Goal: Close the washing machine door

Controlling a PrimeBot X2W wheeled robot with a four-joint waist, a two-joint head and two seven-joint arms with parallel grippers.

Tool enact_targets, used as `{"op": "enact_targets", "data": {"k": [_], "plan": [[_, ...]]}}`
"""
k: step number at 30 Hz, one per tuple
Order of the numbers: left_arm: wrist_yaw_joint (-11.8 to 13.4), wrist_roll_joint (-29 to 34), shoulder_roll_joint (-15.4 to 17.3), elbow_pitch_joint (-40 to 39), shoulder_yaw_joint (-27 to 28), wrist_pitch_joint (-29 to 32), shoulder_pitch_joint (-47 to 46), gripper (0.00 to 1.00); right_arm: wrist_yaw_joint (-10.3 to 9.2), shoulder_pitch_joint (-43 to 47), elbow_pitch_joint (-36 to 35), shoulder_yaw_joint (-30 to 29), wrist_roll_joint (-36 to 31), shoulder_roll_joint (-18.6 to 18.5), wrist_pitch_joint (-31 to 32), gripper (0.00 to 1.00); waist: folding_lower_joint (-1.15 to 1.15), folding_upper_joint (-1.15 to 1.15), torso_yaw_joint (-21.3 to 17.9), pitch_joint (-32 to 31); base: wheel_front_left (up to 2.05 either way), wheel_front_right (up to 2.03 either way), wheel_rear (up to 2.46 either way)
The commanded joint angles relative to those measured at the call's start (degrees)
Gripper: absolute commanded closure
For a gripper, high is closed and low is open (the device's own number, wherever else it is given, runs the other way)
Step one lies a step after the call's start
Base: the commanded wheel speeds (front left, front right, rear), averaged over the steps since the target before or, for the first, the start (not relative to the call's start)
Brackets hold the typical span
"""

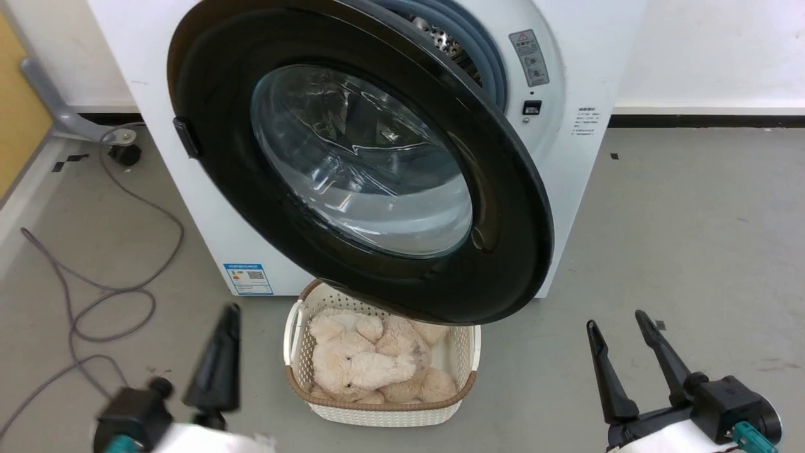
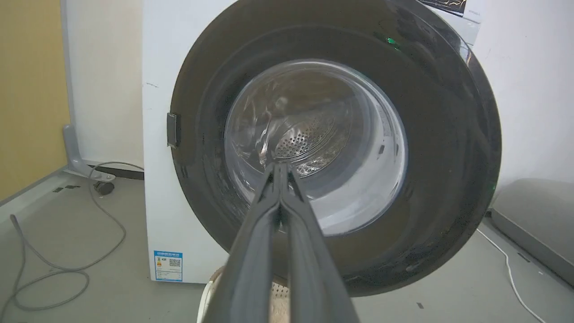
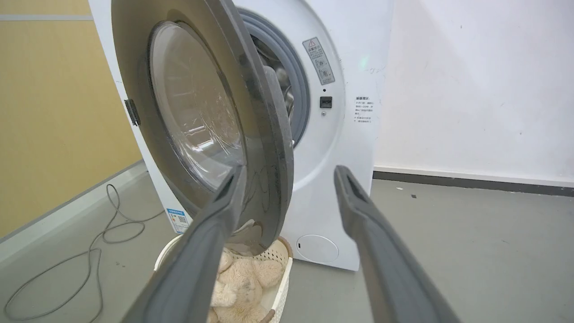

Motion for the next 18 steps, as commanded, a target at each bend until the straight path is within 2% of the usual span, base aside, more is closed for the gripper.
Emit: {"op": "enact_targets", "data": {"k": [1, 4, 5, 7, 15, 16, 17, 18], "plan": [[-0.4, 1.2, -0.2, 0.1, -0.3, -0.2, 0.9, 1.00, 0.03, 0.8, -0.3, 0.2, -0.2, 0.1, -0.3, 0.00, 0.00, 0.00, 0.3, -0.1, 0.00, 0.00, 0.00], [-1.0, 3.5, -1.4, 1.0, -1.2, -0.2, 2.0, 1.00, 0.03, 1.0, -0.2, 0.6, -0.1, 0.1, -0.3, 0.00, 0.00, 0.00, 0.8, -0.2, 0.00, 0.00, 0.00], [-1.1, 4.3, -1.7, 1.3, -1.5, -0.2, 2.3, 0.79, 0.03, 1.1, -0.1, 0.8, -0.1, 0.1, -0.3, 0.00, 0.00, 0.00, 0.8, -0.2, 0.00, 0.00, 0.00], [-1.1, 5.5, -2.5, 1.9, -1.4, -0.2, 2.8, 0.00, 0.03, 1.1, 0.0, 1.0, -0.1, 0.1, -0.3, 0.00, 0.00, 0.00, 1.0, -0.2, 0.00, 0.00, 0.00], [-1.3, 9.1, -4.7, 1.7, -0.4, -0.2, 3.1, 0.00, 0.03, 1.1, -0.4, 1.6, 0.0, -0.3, -0.3, 0.00, 0.00, 0.00, 2.1, 0.6, 0.00, 0.00, 0.00], [-1.4, 9.4, -4.8, 1.7, -0.4, -0.2, 2.8, 0.00, 0.03, 1.0, -0.7, 1.7, 0.0, -0.5, -0.3, 0.05, 0.00, 0.00, 2.3, 0.8, 0.00, 0.00, 0.00], [-1.4, 9.6, -4.9, 1.6, -0.4, -0.2, 2.6, 0.00, 0.03, 0.9, -0.9, 1.8, 0.0, -0.7, -0.3, 0.55, 0.00, 0.00, 2.6, 1.0, 0.00, 0.00, 0.00], [-1.5, 9.6, -5.0, 1.6, -0.4, -0.2, 2.3, 0.00, 0.03, 0.7, -1.3, 2.0, 0.1, -1.1, -0.3, 1.00, 0.00, 0.00, 2.9, 1.3, 0.00, 0.00, 0.00]]}}
